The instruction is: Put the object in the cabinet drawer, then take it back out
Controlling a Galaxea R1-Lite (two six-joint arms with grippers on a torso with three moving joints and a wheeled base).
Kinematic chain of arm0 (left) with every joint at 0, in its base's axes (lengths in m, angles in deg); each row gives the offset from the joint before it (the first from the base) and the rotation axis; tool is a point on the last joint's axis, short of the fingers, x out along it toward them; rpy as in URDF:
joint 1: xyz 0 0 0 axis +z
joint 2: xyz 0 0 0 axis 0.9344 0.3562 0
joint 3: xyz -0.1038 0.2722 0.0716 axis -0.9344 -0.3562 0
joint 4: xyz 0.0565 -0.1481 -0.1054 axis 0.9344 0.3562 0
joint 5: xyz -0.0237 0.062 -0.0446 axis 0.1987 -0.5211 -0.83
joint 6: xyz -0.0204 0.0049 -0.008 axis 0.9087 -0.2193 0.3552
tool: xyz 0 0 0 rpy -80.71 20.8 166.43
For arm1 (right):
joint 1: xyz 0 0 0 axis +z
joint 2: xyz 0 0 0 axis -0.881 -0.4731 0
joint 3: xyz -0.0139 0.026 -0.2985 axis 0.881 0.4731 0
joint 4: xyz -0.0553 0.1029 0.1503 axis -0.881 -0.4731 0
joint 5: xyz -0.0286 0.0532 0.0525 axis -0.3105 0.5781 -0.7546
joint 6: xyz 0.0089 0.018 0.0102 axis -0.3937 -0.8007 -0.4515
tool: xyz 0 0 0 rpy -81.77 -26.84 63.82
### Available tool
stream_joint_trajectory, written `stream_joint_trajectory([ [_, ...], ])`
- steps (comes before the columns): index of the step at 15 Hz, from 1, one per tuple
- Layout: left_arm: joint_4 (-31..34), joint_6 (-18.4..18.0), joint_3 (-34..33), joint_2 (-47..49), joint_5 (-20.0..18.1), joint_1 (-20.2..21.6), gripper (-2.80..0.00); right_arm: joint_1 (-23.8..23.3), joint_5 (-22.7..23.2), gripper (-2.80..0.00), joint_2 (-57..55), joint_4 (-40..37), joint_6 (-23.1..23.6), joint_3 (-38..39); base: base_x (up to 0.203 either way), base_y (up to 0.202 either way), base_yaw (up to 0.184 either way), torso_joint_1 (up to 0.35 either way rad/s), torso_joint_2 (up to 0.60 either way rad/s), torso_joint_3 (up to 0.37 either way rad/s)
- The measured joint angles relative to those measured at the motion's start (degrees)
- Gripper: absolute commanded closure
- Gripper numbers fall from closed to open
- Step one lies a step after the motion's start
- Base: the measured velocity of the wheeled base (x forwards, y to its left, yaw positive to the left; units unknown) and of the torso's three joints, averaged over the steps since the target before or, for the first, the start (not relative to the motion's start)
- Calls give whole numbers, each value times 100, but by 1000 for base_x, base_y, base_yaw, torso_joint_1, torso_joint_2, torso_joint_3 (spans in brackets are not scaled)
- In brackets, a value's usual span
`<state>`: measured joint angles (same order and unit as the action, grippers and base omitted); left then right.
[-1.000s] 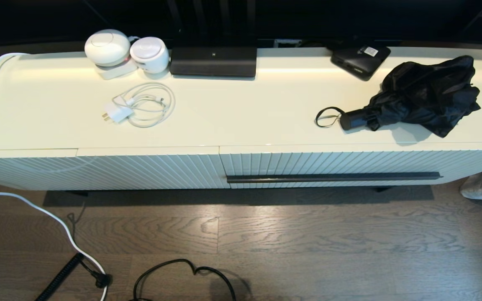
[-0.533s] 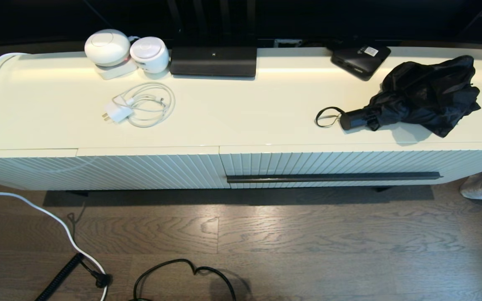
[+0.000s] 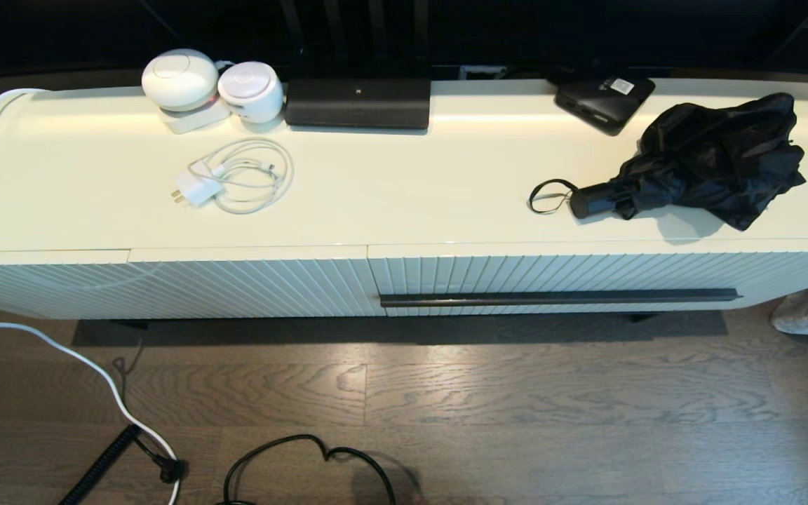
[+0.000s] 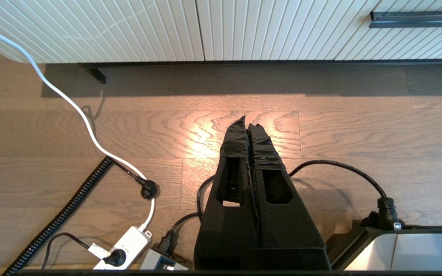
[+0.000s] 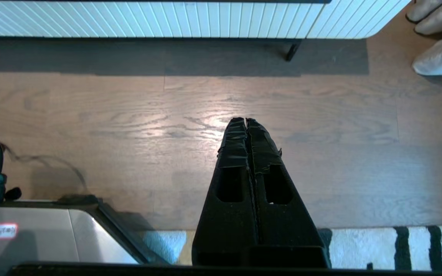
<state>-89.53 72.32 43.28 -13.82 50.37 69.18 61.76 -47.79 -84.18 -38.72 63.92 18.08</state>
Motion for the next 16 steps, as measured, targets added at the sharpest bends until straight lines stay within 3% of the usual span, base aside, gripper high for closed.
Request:
stream_joint_trajectory([
  [3,-1,0,-1,0,-2,0,0,0,3,0,0,479,-30,162,0,0,0,0,0,0],
  [16,0,-1,-6,0,-1,0,0,0,33,0,-2,487,-28,204,0,0,0,0,0,0],
])
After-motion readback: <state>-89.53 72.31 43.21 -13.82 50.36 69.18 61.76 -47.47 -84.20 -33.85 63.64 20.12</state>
